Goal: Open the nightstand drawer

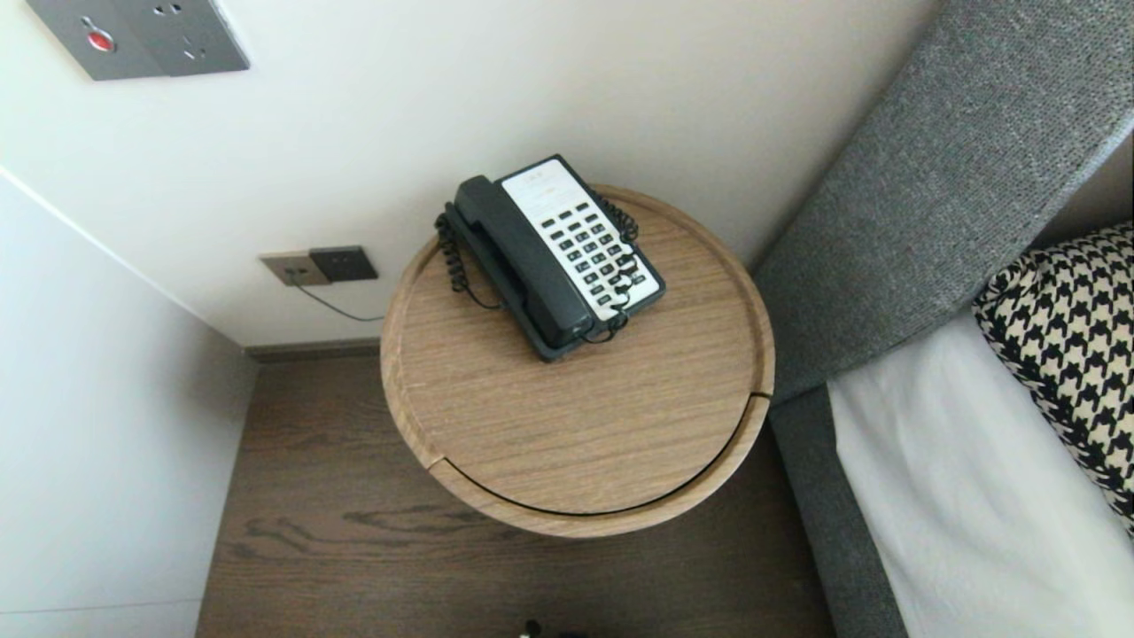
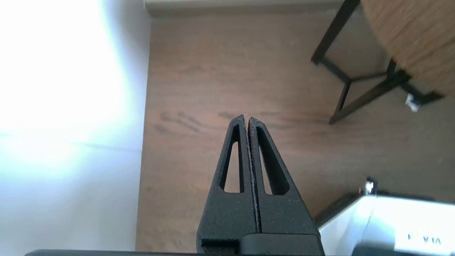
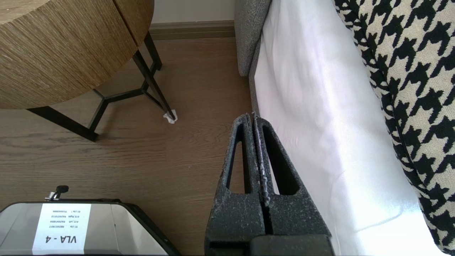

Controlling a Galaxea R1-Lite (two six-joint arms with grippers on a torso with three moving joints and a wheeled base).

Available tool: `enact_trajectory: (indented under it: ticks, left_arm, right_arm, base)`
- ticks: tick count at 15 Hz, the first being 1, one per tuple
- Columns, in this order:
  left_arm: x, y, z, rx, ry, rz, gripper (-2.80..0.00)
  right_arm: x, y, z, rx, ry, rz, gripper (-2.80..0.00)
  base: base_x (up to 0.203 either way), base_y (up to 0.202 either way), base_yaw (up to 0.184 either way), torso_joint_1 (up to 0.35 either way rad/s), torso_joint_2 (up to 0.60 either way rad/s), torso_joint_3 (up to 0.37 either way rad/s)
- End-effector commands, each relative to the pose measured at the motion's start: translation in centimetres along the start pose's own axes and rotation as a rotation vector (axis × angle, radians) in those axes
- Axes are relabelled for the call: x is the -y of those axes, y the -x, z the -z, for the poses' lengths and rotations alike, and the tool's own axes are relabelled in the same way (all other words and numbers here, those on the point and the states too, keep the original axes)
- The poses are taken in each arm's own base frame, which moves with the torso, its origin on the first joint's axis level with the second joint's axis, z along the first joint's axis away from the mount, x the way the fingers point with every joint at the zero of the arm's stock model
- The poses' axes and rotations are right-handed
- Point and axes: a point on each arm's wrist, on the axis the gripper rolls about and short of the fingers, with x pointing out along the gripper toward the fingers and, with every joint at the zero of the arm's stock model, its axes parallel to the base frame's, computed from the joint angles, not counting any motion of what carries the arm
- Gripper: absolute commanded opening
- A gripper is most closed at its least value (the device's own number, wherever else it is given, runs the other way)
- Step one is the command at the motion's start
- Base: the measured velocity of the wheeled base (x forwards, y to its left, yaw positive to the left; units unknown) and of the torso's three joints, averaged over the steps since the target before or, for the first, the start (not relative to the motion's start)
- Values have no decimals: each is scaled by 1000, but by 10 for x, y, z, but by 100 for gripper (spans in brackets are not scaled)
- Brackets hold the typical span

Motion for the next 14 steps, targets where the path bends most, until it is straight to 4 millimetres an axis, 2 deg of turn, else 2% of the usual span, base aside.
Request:
enact_trajectory:
  ticks: [1, 14]
  left_arm:
    - [0, 0, 2, -17, 0, 6, -280]
    - [1, 0, 1, -7, -5, 43, -280]
  right_arm:
    - [0, 0, 0, 3, 0, 0, -280]
    - [0, 0, 0, 3, 0, 1, -280]
  base:
    - [0, 0, 0, 0, 0, 0]
    - [0, 0, 0, 0, 0, 0]
